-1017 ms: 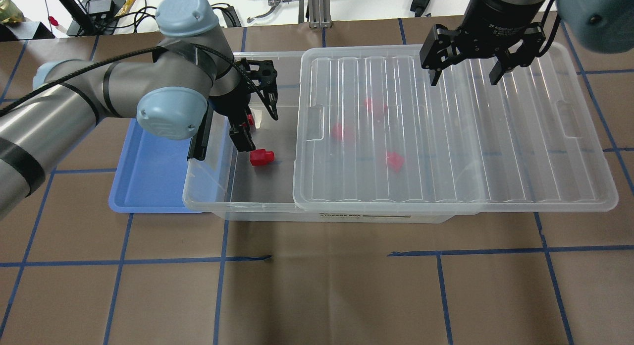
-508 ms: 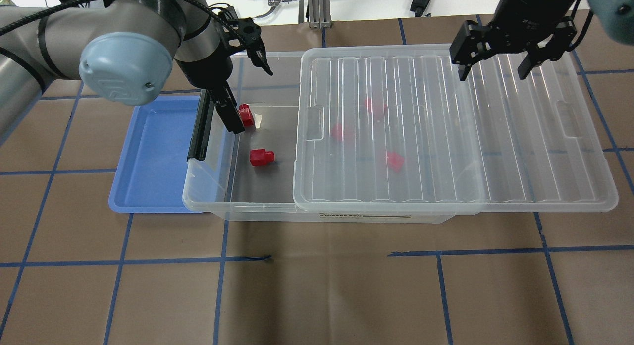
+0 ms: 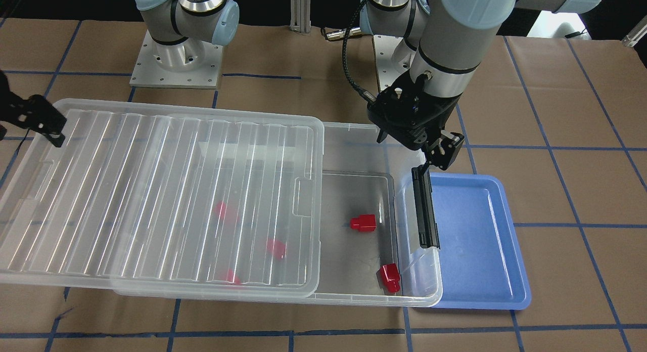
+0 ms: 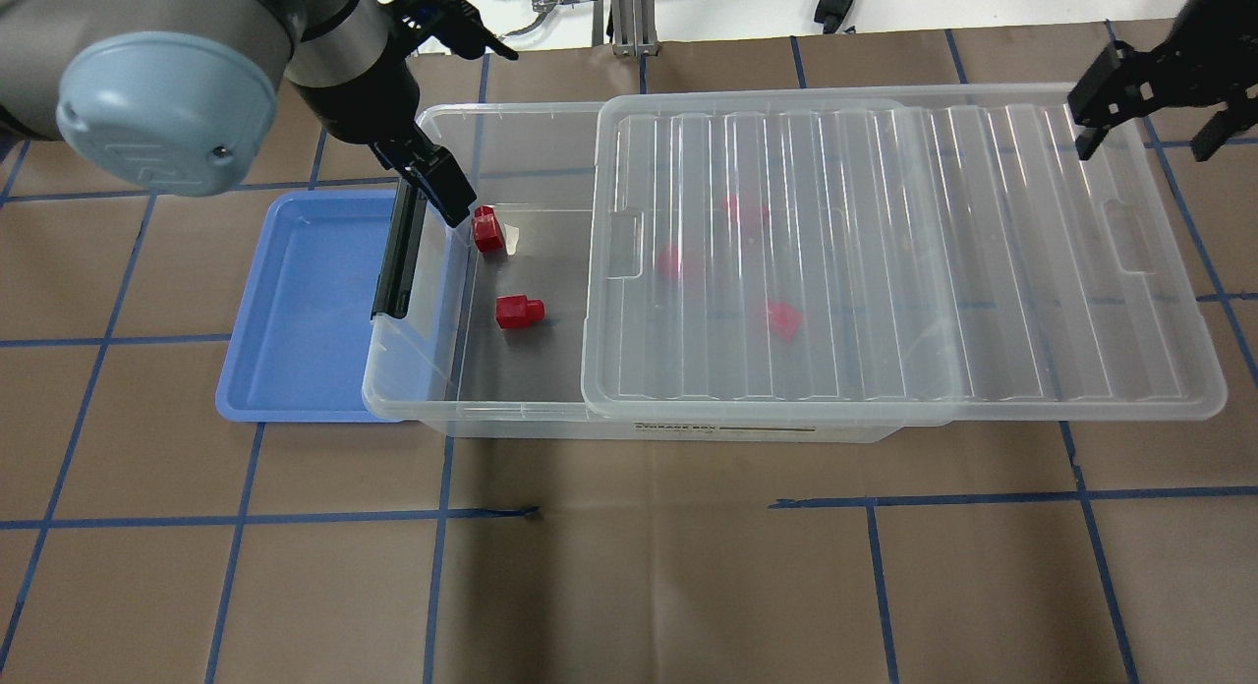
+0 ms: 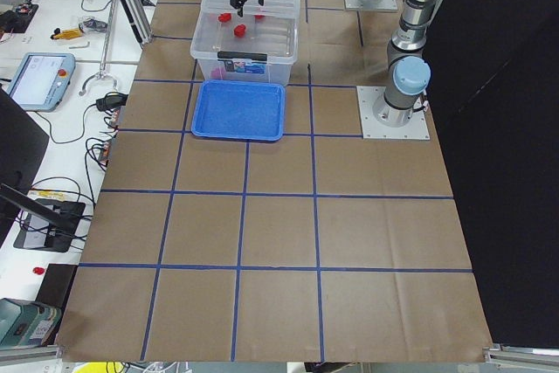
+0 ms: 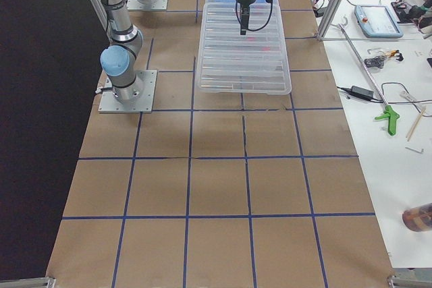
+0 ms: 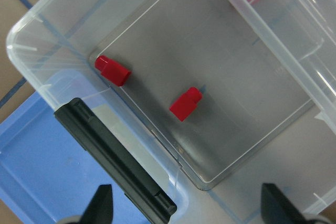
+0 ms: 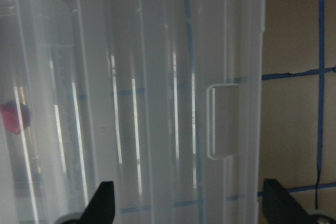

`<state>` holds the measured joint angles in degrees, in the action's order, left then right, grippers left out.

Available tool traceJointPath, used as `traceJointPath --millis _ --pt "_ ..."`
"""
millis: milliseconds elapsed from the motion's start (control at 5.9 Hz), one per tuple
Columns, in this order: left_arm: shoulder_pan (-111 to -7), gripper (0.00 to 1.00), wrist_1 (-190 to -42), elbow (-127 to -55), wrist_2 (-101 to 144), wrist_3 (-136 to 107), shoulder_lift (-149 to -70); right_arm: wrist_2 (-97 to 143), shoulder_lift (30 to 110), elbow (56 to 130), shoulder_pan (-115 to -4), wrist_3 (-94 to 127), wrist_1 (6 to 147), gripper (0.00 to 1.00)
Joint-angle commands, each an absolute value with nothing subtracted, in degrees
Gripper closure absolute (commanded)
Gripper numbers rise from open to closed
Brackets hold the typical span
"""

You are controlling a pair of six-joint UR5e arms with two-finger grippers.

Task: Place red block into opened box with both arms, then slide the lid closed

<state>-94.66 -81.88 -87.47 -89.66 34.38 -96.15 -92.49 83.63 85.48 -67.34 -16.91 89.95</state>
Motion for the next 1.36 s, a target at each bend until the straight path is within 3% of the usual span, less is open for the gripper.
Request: traceJointPath --millis 0,508,1186 --pt "-92.6 0.02 -82.2 -87.7 -91.1 24.0 -93.5 -94.7 79.7 85.5 -58.8 -26.1 94.8 0.0" --pt "-90.8 0.02 -83.7 -87.4 -91.1 9.3 -92.5 -97.8 75.4 85.9 -54.8 -28.7 97.9 0.0" --pt "-90.4 0.02 -84.8 -87.4 -90.7 8.9 -92.3 -96.9 76.4 93.9 -55.0 -27.4 103.9 0.0"
